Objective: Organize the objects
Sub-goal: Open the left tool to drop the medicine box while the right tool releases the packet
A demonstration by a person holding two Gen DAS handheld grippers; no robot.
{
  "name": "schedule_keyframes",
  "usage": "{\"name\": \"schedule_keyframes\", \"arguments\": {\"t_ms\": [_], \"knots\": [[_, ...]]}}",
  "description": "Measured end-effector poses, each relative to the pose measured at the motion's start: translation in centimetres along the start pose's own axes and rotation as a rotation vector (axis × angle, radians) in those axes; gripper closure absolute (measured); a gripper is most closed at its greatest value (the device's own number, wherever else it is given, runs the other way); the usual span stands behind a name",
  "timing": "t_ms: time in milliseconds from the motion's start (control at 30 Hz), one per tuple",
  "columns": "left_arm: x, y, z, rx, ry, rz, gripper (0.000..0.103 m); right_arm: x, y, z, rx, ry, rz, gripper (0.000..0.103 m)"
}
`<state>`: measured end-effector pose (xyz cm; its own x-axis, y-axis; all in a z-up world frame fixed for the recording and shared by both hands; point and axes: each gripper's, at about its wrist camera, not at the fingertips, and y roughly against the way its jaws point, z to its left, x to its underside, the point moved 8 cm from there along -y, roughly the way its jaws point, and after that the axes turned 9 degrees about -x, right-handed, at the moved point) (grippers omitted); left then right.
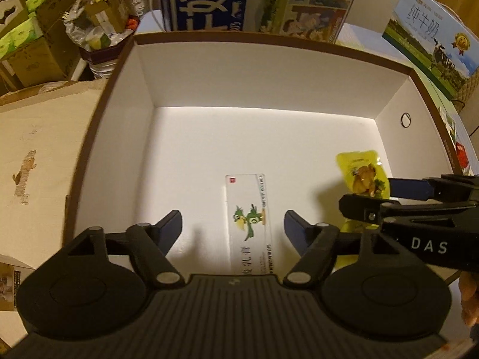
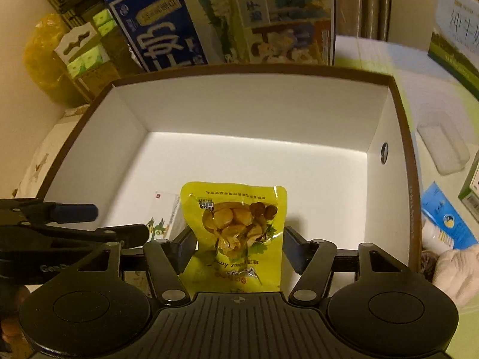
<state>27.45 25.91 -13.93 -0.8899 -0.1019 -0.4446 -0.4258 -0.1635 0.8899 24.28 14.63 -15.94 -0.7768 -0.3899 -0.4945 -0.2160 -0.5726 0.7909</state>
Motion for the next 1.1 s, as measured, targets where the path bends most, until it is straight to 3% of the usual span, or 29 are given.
{"name": "schedule_keyframes", "arguments": {"t_ms": [233,1100], "knots": [[0.3,1.7,0.8,-0.022,0.01,-0.038,0.02,0.0,1.5,0.7,-0.01,0.049,-0.032,0.023],[3.1,9.6,-1.1,-0.031,0.068,-0.124,0.019,2.4,10.0,2.2,-0.079,0.088,-0.107,0.022]]}}
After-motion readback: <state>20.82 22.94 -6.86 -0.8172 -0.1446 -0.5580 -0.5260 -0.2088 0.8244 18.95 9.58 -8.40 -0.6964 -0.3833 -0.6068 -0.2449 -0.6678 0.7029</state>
